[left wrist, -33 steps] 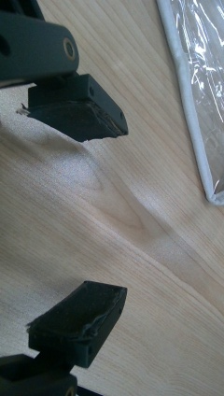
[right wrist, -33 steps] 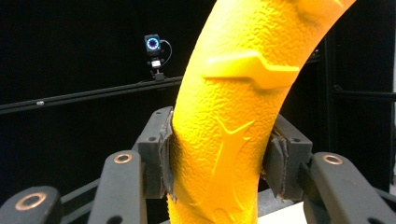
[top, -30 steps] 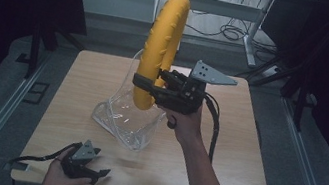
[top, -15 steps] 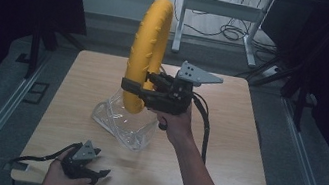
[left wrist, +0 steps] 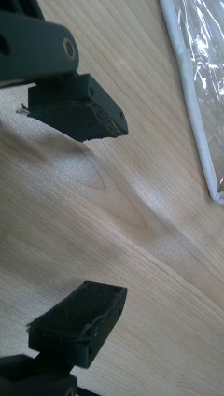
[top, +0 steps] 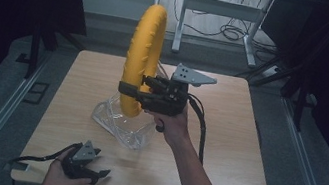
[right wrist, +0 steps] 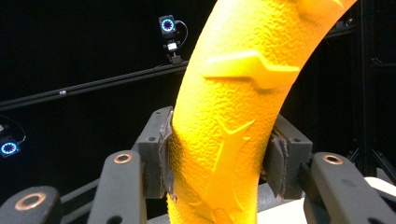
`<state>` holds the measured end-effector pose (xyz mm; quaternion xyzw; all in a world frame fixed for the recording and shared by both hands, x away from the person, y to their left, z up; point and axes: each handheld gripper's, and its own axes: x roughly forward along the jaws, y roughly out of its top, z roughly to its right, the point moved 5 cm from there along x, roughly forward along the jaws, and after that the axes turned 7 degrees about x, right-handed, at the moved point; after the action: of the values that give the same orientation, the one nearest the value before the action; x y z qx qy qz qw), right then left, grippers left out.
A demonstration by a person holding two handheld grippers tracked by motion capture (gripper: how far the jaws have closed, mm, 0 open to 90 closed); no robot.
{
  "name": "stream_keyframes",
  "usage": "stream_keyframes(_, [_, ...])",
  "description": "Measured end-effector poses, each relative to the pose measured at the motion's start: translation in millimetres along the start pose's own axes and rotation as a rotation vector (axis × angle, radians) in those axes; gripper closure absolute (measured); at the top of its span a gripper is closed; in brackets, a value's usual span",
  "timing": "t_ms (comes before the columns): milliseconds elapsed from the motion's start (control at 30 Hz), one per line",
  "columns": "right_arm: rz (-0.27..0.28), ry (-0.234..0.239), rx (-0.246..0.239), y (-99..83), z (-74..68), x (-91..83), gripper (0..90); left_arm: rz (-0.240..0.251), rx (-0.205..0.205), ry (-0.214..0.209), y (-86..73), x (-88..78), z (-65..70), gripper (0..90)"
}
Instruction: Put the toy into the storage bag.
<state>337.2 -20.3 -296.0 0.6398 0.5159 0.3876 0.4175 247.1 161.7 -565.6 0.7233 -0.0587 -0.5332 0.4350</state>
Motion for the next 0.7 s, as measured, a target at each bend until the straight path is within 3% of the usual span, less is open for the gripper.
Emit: stream_keyframes(700, [-0.04,0.018,0.029,-20.7,7.6,6.7,49.7,-0.002,0.001,0.002,-0.5,0.7,0.4,19.6])
